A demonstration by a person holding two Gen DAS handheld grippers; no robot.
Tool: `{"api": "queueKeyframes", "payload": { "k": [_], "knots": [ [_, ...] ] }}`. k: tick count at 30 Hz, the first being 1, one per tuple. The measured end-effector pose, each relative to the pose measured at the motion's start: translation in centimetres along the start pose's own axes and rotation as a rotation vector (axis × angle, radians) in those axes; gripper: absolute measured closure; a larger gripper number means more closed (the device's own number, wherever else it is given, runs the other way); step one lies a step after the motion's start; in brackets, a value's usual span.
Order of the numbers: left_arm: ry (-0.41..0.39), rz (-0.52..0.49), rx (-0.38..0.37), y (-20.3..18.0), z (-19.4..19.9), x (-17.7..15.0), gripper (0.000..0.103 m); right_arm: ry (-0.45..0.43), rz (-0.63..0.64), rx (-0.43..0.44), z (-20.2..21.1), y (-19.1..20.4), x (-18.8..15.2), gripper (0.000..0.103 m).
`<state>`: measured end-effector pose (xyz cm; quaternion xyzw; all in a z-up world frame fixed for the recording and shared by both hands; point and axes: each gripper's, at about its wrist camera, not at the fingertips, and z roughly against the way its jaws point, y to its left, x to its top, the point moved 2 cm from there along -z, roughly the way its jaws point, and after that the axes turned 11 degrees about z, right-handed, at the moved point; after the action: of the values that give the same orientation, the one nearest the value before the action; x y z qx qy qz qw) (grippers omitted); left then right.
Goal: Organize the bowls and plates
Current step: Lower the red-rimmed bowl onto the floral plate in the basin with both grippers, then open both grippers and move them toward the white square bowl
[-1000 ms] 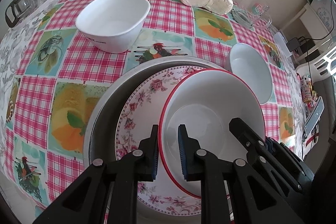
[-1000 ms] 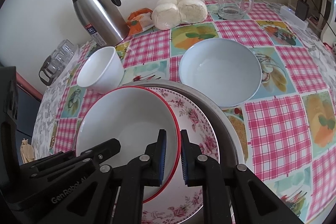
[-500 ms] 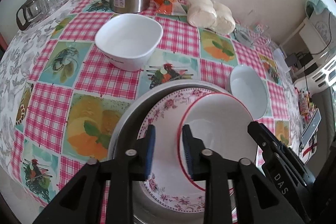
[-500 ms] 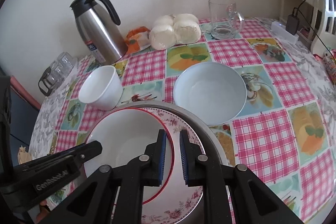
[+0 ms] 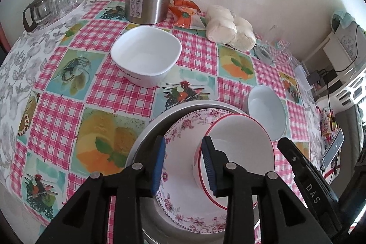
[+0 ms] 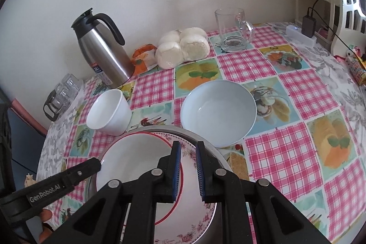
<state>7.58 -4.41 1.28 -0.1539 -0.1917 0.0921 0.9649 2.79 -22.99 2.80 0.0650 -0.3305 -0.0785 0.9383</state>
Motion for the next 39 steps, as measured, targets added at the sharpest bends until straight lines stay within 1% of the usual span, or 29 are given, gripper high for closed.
{"api": "queueKeyframes", "payload": {
  "k": [1,8,11,12,13,14,16,17,18,19,20,21,22,23,28,32,33,34,35,37,39],
  "knots": [
    [-0.001,0.003,0.003,0.1,0.0,0.0,0.064,0.005,-0.003,-0.001,-0.1,-0.1,-0.1,0.087],
    [-0.002,0.023,0.006,0.4,-0.1,0.3,0.061,0.057,0.025,-0.020,-1.2,0.2,-0.6,0.087],
    [0.001,0.023,0.005,0.5,-0.1,0.2,0.059,0.052,0.019,-0.010,-1.1,0.0,-0.6,0.087],
    [0.001,0.022,0.008,0.5,-0.2,0.2,0.057,0.047,0.019,-0.009,-1.0,0.0,-0.5,0.087],
    [0.000,0.020,0.013,0.5,-0.2,0.2,0.051,0.041,0.019,-0.009,-0.9,0.1,-0.5,0.087],
    [-0.001,0.017,0.016,0.4,-0.3,0.2,0.047,0.035,0.020,-0.008,-0.8,0.1,-0.4,0.087],
    [-0.007,0.014,0.026,0.5,-0.3,0.2,0.035,0.025,0.023,-0.011,-0.7,0.2,-0.4,0.087],
    [-0.012,0.013,0.031,0.5,-0.3,0.2,0.033,0.021,0.022,-0.021,-0.6,0.1,-0.4,0.086],
    [-0.016,0.011,0.038,0.6,-0.3,0.3,0.032,0.020,0.019,-0.035,-0.7,0.1,-0.3,0.078],
    [-0.018,0.011,0.046,0.7,-0.3,0.3,0.032,0.020,0.012,-0.047,-0.7,-0.1,-0.3,0.073],
    [-0.020,0.011,0.052,0.8,-0.4,0.3,0.032,0.020,0.003,-0.052,-0.7,-0.3,-0.3,0.064],
    [-0.022,0.014,0.058,1.0,-0.5,0.3,0.030,0.016,-0.016,-0.050,-0.7,-0.8,-0.3,0.050],
    [-0.024,0.016,0.065,1.1,-0.5,0.4,0.024,0.013,-0.034,-0.035,-0.7,-1.1,-0.4,0.043],
    [-0.025,0.018,0.072,1.2,-0.6,0.4,0.021,0.011,-0.054,-0.019,-0.7,-1.4,-0.4,0.039],
    [-0.052,0.020,0.094,1.6,-0.4,0.5,0.020,0.009,-0.077,-0.008,-0.7,-1.8,-0.5,0.037],
    [-0.075,0.030,0.120,1.9,-0.4,0.6,0.020,0.004,-0.066,-0.003,-0.7,-1.7,-0.4,0.033],
    [-0.082,0.033,0.127,2.0,-0.3,0.6,0.016,0.000,-0.064,0.002,-0.7,-1.6,-0.4,0.030],
    [-0.090,0.035,0.134,2.1,-0.3,0.6,0.007,-0.004,-0.061,0.006,-0.7,-1.6,-0.4,0.029],
    [-0.098,0.038,0.138,2.2,-0.2,0.7,0.005,-0.007,-0.059,0.009,-0.7,-1.6,-0.4,0.028],
    [-0.121,0.042,0.146,2.4,0.0,0.8,0.004,-0.016,-0.053,0.019,-0.7,-1.4,-0.3,0.025],
    [-0.136,0.041,0.153,2.4,0.2,0.9,0.004,-0.023,-0.048,0.027,-0.6,-1.3,-0.3,0.018]
  ]
}}
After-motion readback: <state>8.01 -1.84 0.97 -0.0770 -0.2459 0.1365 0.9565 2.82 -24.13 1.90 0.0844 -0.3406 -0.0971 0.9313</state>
